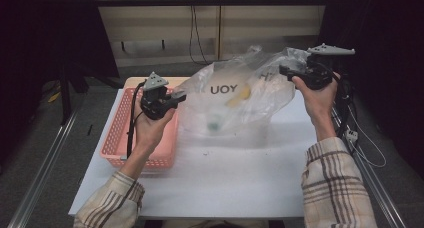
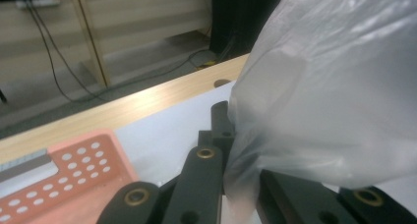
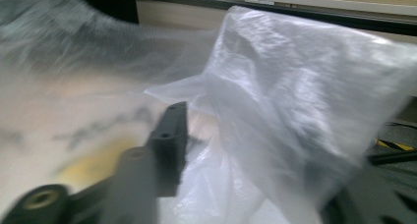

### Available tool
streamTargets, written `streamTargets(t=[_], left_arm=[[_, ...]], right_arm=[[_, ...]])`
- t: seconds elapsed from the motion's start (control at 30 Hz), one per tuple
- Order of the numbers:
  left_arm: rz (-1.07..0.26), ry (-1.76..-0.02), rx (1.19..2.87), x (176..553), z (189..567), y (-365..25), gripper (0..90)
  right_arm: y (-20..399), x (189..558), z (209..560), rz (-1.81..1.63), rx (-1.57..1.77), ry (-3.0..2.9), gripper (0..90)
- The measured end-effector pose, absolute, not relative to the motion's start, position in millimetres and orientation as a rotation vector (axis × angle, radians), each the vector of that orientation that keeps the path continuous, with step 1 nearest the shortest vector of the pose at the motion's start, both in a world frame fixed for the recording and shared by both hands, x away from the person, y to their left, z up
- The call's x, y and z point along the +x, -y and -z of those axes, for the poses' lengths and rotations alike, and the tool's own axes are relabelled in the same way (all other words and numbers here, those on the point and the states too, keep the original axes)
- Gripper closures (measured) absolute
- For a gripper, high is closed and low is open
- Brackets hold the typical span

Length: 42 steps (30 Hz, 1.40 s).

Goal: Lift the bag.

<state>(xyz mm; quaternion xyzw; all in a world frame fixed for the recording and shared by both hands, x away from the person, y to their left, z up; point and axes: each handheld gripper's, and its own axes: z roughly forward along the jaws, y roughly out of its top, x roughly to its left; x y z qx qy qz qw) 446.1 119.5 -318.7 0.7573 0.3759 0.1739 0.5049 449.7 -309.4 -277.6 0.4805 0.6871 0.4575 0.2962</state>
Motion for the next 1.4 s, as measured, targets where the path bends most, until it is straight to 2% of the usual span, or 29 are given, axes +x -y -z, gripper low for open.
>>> streamTargets(t=[0.1, 0.3, 0.53, 0.57, 0.6, 0.67, 0.7, 0.77, 0.83, 1.03, 1.23, 1.4], left_arm=[[-0.409, -0.969, 1.806, 458, 324, -124, 90.0], [-0.373, -1.016, 1.781, 467, 330, -130, 90.0], [-0.358, -0.988, 1.785, 467, 330, -131, 89.6], [-0.359, -0.979, 1.787, 466, 330, -131, 86.3], [-0.373, -0.974, 1.79, 465, 330, -132, 79.3], [-0.368, -0.953, 1.786, 462, 329, -133, 80.4], [-0.36, -0.948, 1.785, 460, 329, -134, 78.1], [-0.37, -0.948, 1.779, 456, 328, -136, 68.1], [-0.378, -0.939, 1.786, 452, 327, -137, 54.3], [-0.397, -0.869, 1.809, 431, 323, -142, 28.9], [-0.44, -0.834, 1.839, 408, 324, -153, 18.7], [-0.459, -0.808, 1.882, 392, 331, -161, 16.7]], right_arm=[[311, 439, 281, -1.224, 1.264, -1.831, 37.8], [323, 415, 284, -1.242, 1.244, -1.802, 31.6], [329, 403, 306, -1.203, 1.278, -1.784, 26.2], [329, 402, 310, -1.201, 1.282, -1.788, 25.1], [328, 400, 313, -1.198, 1.288, -1.791, 24.7], [328, 396, 319, -1.197, 1.296, -1.783, 23.3], [328, 394, 321, -1.209, 1.29, -1.783, 23.0], [329, 390, 324, -1.231, 1.3, -1.786, 22.1], [328, 386, 326, -1.244, 1.3, -1.792, 21.1], [328, 370, 330, -1.242, 1.285, -1.803, 20.2], [335, 351, 335, -1.276, 1.3, -1.793, 19.6], [341, 333, 346, -1.265, 1.317, -1.805, 19.8]])
